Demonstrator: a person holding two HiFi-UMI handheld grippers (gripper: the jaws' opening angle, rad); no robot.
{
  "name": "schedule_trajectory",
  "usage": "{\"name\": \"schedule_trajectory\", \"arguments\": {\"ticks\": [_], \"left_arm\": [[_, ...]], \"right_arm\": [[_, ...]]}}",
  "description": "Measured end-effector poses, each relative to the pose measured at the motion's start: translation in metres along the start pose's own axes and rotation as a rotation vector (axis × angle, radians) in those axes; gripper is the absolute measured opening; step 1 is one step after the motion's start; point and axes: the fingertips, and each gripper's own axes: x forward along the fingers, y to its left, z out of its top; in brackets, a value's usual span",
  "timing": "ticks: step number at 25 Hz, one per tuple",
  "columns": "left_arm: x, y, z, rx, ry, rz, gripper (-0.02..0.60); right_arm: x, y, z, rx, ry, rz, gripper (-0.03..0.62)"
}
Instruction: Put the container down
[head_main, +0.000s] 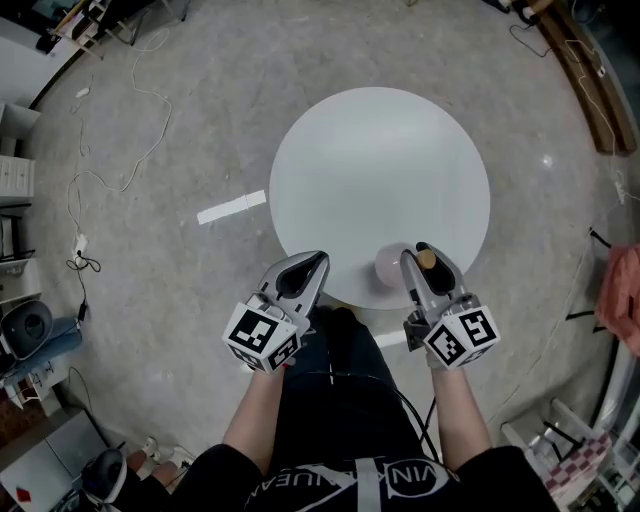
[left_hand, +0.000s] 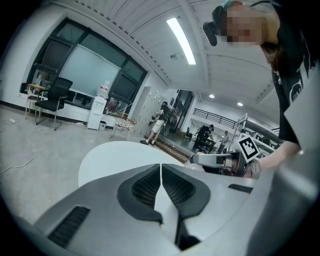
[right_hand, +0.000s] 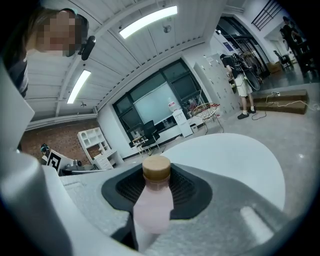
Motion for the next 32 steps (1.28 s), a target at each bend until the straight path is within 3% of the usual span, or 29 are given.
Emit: {"name": "schedule_trajectory", "arguments": {"ticks": [11,32], "left_arm": [[0.004,0.024,-0.005,-0.028,0.009,0.002,0.015],[0.044,0.019,-0.016,-0.031,0.077,-0.141,0.015]], "right_arm": [[0.013,0.002,-0.008,-0.019,0.019,-0.019,0.135],[0.044,-0.014,-0.007,-0.123,0.049,-0.109,0.135]]}}
